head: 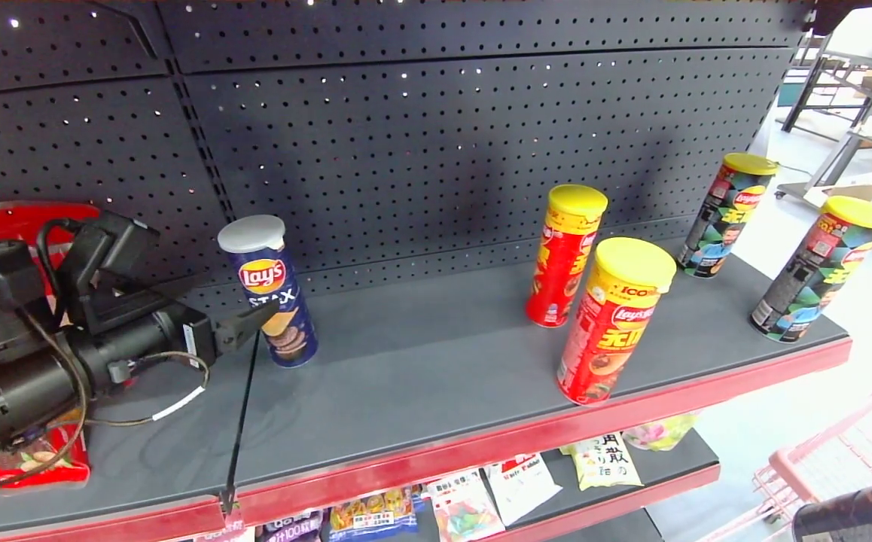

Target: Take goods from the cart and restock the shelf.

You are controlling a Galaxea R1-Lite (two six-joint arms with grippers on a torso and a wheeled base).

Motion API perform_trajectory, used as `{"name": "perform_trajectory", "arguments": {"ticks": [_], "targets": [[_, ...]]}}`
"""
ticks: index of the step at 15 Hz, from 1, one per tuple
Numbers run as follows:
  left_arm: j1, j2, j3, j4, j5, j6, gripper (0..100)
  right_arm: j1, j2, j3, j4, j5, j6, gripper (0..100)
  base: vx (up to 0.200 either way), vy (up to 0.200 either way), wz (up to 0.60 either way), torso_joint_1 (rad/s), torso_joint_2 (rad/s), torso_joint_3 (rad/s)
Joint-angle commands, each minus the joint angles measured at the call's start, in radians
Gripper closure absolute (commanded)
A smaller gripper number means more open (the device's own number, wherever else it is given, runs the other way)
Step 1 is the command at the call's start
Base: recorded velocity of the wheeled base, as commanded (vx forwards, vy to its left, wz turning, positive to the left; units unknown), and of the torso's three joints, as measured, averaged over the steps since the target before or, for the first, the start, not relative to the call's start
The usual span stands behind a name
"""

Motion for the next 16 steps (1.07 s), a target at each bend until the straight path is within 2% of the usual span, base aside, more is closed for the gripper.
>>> {"name": "perform_trajectory", "arguments": {"ticks": [1,3,6,10,16], "targets": [[0.042,0.064,-0.007,-0.002,-0.001,0.026,0,0.001,0.003,0.001,0.001,0.000,-0.001,100,0.000,0.000,0.00,0.000,0.00,0.000],[0.077,0.066,-0.007,0.001,-0.016,0.054,0,0.001,0.003,0.001,0.001,0.000,-0.001,100,0.000,0.000,0.00,0.000,0.00,0.000],[0.078,0.106,-0.028,-0.011,-0.059,0.061,0,0.001,0.003,0.001,0.001,0.000,-0.001,100,0.000,0.000,0.00,0.000,0.00,0.000],[0.077,0.186,-0.104,-0.105,-0.149,0.064,0,0.001,0.004,0.001,0.001,0.000,0.005,100,0.000,0.000,0.00,0.000,0.00,0.000],[0.078,0.241,-0.173,-0.114,-0.169,0.063,0,0.001,0.009,0.001,0.002,0.000,0.009,100,0.000,0.000,0.00,0.000,0.00,0.000]]}}
